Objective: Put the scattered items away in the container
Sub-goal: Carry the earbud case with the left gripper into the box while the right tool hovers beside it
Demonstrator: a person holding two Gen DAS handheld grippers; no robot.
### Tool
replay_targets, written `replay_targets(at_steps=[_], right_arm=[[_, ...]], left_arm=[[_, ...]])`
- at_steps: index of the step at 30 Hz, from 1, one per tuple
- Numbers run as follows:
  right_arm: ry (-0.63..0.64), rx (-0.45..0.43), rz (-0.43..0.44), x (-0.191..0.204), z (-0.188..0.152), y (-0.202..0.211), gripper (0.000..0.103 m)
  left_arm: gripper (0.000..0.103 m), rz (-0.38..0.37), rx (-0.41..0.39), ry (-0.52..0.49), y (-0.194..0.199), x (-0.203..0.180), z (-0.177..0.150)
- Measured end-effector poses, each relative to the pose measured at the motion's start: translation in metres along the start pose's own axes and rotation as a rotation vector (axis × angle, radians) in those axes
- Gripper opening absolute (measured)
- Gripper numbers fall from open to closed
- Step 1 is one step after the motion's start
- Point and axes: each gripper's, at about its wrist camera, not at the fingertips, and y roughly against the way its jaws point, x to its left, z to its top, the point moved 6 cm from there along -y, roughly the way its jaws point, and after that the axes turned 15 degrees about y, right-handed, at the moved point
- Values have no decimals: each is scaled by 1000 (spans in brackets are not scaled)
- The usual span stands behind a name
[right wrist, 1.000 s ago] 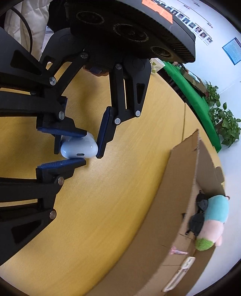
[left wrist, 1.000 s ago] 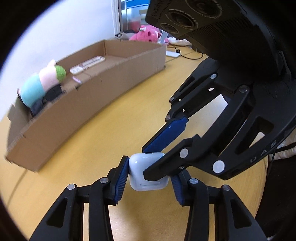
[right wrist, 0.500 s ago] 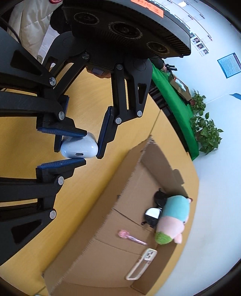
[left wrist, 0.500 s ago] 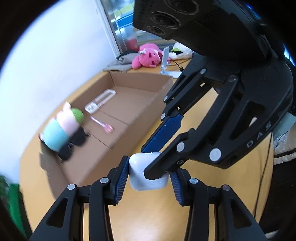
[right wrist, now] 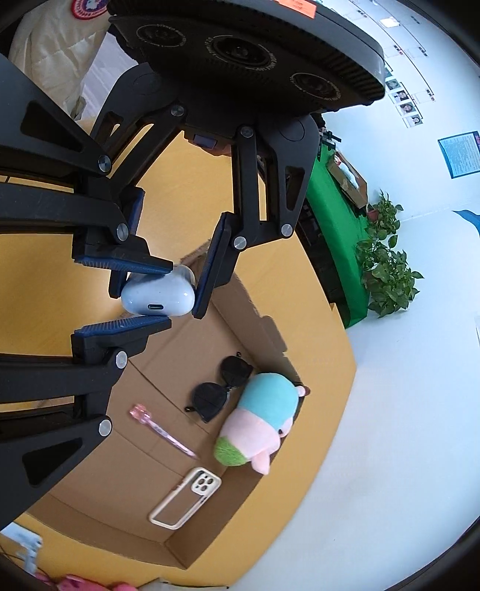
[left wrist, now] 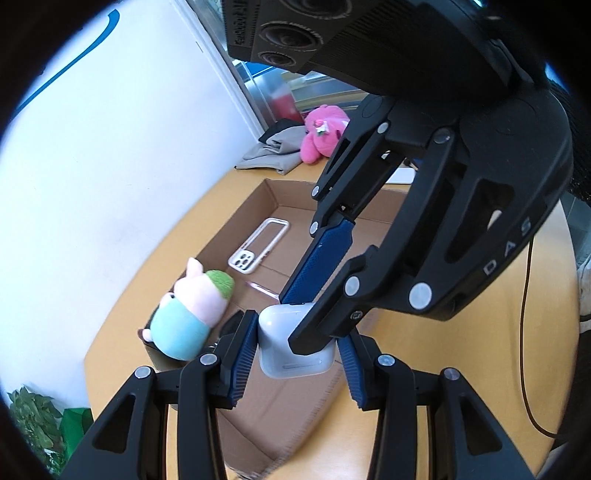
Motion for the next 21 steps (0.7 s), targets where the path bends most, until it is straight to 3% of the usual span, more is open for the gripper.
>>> replay_targets(at_steps=[8,21], right_arm=[[-21,53,49,-35,13,-41,25],[-149,165,153,-82,-11,-142,24]], left_arm=[[42,-39,70,34,-43,38,-6],[42,-148,264,119,-135,78,-49]])
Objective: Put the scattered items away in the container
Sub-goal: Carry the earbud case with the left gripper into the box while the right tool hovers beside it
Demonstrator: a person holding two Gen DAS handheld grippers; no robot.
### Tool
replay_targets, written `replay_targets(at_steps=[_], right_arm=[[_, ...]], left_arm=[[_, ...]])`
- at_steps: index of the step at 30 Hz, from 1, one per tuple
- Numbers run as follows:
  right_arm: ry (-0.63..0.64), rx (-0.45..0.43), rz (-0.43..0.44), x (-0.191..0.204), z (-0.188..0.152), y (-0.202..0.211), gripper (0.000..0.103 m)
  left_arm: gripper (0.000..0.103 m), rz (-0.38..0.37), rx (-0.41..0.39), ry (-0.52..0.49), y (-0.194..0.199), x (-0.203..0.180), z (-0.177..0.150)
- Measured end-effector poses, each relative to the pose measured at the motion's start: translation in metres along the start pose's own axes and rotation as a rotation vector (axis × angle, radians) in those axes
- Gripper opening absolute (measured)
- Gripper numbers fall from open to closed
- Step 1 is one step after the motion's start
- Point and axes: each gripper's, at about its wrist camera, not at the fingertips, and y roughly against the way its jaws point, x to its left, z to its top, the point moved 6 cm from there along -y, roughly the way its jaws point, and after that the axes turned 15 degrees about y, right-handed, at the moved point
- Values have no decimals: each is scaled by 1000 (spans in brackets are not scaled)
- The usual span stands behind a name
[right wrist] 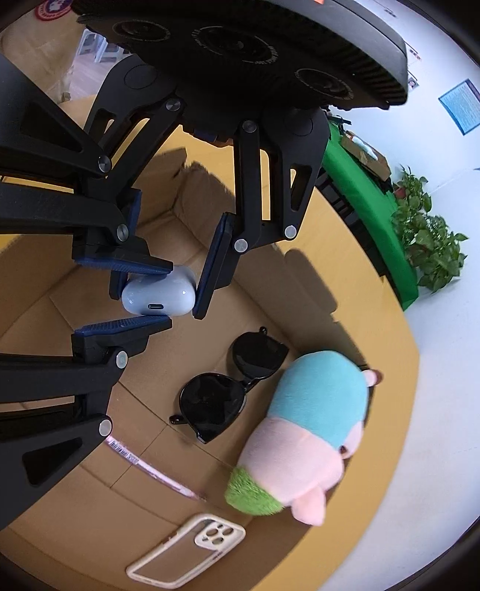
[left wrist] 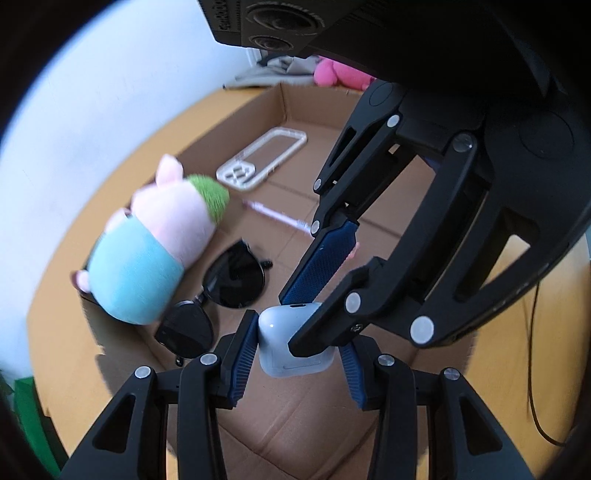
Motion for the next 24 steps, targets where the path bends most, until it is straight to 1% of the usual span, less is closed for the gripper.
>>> replay_targets(at_steps=[7,12,16,21,24], right_arm=[[-71,30,57,-16,-7,-32,24],[-114,54,85,-21,-13,-47,24],[-145,45,97,-23,-13,-48,24],[-153,43,109,-19,-14,-49,25],[-156,36,94,-16,-16,-49,27]], left_arm=[[42,6,112,-4,-35,13,-9],[42,7,167,4,-50,15,-15],[43,-5,180,44,-52,20,-15],[45,18,199,32,-56,18,-22],[45,17,180,51,-50,19,-21]])
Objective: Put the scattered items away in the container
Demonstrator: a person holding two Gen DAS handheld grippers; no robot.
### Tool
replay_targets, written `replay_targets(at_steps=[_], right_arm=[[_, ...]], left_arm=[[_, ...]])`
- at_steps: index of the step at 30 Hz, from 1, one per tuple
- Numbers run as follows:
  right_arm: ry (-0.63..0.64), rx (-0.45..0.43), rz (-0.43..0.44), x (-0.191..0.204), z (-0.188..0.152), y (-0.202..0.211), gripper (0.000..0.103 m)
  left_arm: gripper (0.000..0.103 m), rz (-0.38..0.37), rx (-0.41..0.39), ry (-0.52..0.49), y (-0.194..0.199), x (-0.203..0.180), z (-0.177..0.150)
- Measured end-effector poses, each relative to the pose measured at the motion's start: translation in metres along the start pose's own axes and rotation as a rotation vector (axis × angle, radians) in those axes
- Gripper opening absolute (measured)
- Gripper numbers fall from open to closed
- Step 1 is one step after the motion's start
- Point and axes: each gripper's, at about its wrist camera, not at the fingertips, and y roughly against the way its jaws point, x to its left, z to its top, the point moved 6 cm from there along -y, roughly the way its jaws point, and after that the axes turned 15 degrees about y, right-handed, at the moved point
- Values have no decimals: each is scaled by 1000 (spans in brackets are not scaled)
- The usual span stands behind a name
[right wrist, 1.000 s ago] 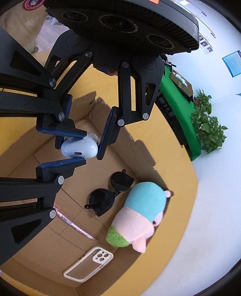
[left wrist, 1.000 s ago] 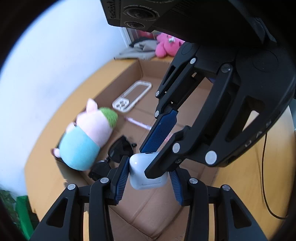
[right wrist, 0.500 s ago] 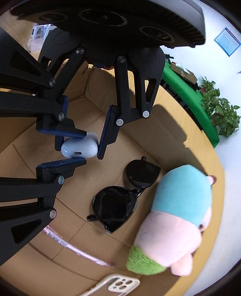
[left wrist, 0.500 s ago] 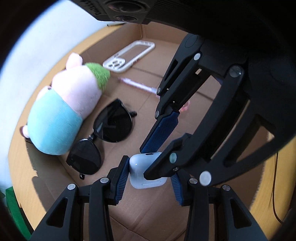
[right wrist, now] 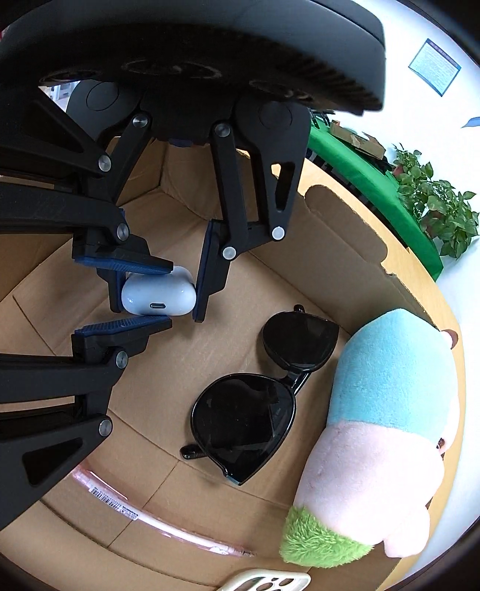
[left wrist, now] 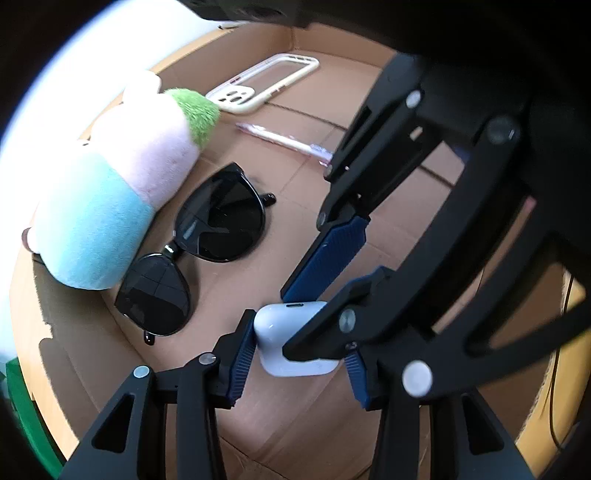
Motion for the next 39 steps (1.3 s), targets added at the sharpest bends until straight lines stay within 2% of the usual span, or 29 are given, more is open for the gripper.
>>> replay_targets(at_steps=[1,3,5,8,11,14,17,18,20,22,25,27,29,32,35,39], right_arm=[[-1,-6,-2,1,0,1,29],[2,-26,-4,3,-1,7,42],[0,-36,-39,5,-4,14,63],[-5,-63,-103,10,-11,31,82],[-9,-124,-191,16,-29,65,93],[-43,-220,-284,30,-45,102,103],[-44,-307,-402,60,-70,133,103],[-38,-324,-429,63,-72,135,103],[-33,-364,-477,72,-87,147,103],[-59,-371,-518,77,-97,149,103],[-76,-353,-650,80,-117,162,103],[-92,-343,-694,83,-130,170,103],[-109,-338,-707,80,-142,173,103],[-118,-314,-752,79,-156,177,103],[-123,-327,-769,80,-164,183,103],[-124,-345,-766,85,-172,190,103]], left_arm=[[45,-3,-7,9,3,1,0],[46,1,-17,16,9,1,-2],[49,7,-24,23,14,1,-5],[49,27,-46,35,25,0,-14],[49,32,-114,73,47,-4,-24],[55,37,-224,160,76,-7,-33],[71,38,-405,309,112,-14,-38],[81,40,-471,370,123,-17,-41],[81,45,-585,478,141,-27,-46],[81,59,-643,558,143,-36,-37],[81,102,-681,664,143,-52,-37],[81,121,-707,738,144,-60,-41],[81,156,-714,788,147,-68,-44],[81,254,-694,782,150,-79,-44],[81,328,-697,798,155,-86,-48],[81,305,-677,849,153,-89,-53]])
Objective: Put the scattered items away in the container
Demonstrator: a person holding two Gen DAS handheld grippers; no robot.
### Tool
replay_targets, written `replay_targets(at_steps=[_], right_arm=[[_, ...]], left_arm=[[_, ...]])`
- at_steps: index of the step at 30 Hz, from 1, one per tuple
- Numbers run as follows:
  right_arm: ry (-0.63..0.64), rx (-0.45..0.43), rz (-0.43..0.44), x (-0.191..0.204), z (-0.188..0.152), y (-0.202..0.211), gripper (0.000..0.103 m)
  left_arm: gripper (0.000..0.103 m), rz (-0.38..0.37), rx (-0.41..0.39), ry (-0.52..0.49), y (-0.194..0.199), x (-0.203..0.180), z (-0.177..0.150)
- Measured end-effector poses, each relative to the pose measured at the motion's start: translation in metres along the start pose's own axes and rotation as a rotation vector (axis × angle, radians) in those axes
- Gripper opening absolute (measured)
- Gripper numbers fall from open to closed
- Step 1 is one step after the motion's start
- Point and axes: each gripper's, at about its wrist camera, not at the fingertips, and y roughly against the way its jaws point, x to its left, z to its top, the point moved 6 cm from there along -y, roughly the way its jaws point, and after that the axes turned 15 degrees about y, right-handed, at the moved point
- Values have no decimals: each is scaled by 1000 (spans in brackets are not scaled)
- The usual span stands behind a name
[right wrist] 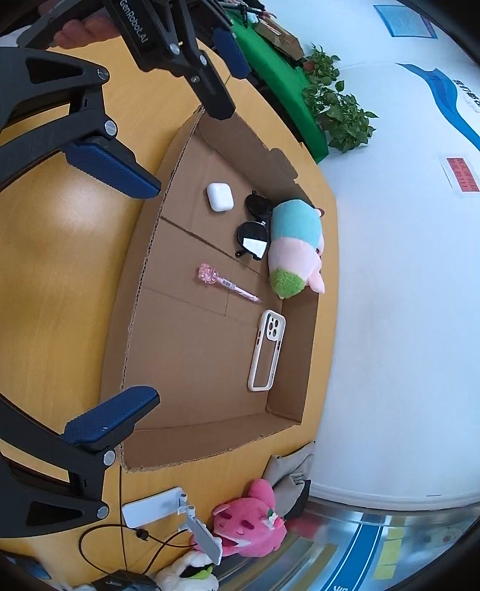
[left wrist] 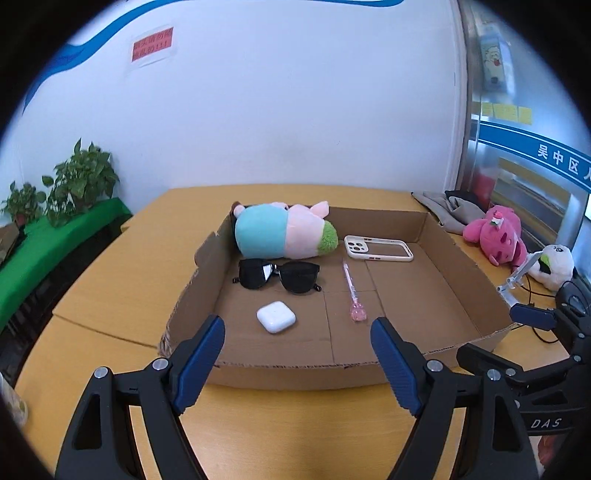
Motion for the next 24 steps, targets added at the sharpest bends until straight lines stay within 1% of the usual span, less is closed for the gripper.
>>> replay_targets(at_steps=[4,10,19,24], right_arm=[[1,-3,-5,-1,-4,7,103],[-4,-3,-21,-1,-8,13,103],[-7,2,-25,2,-9,15,103],[-12,10,-25,4,-12,14,103]], left_arm=[[81,6,8,3,5,-1,-5],[82,27,-33,-1,15,-5,-4],[82,30,-12,-2,17,-5,-8],[82,21,14,-3,15,-3,-11]])
